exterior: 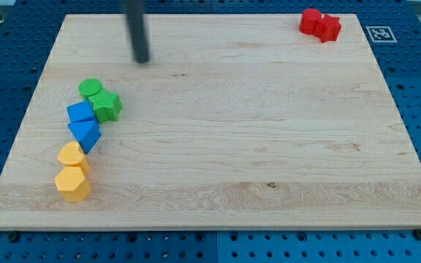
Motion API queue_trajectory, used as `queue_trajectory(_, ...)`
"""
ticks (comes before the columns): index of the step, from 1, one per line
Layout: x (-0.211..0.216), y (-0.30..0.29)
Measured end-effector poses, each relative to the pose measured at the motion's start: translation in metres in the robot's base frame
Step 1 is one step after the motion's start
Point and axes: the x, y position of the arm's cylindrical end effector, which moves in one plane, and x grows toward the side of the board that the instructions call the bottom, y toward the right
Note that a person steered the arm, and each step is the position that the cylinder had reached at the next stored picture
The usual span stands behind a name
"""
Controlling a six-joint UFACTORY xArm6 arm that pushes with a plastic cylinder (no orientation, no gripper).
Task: Move the green circle down to the red star
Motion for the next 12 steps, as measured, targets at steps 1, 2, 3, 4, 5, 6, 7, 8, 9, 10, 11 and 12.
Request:
queue_trajectory(1,0.034,-0.09)
queue_trajectory(2,0.074,-0.109)
queue_trajectory(3,0.083,-0.064)
queue_trajectory(4,0.081,0.026)
queue_trajectory(5,0.077,0.112)
queue_trajectory(6,0.078,0.133)
queue_trajectory(7,0.088,0.084)
queue_trajectory(8,0.077,0.046)
queue_trajectory(9,0.045,0.083)
queue_trajectory(10,0.025,0.167)
queue_trajectory(11,0.014,0.217)
queue_trajectory(12,0.018,0.203)
